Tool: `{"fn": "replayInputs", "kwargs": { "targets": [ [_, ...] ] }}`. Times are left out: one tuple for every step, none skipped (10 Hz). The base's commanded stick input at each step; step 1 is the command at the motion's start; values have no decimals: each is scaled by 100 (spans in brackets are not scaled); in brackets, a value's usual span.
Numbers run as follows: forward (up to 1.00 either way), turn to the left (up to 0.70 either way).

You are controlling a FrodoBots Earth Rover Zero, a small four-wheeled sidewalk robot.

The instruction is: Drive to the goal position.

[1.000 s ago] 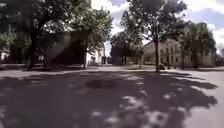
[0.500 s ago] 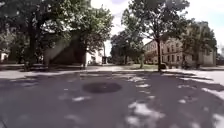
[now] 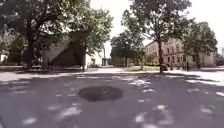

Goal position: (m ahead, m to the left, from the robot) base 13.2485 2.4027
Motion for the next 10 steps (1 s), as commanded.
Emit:
{"fn": "replayInputs", "kwargs": {
  "targets": [
    [85, 1],
    [85, 1],
    [85, 1],
    [85, 1],
    [85, 1],
    [85, 1],
    [85, 1],
    [85, 1],
    [85, 1],
    [85, 1]
  ]
}}
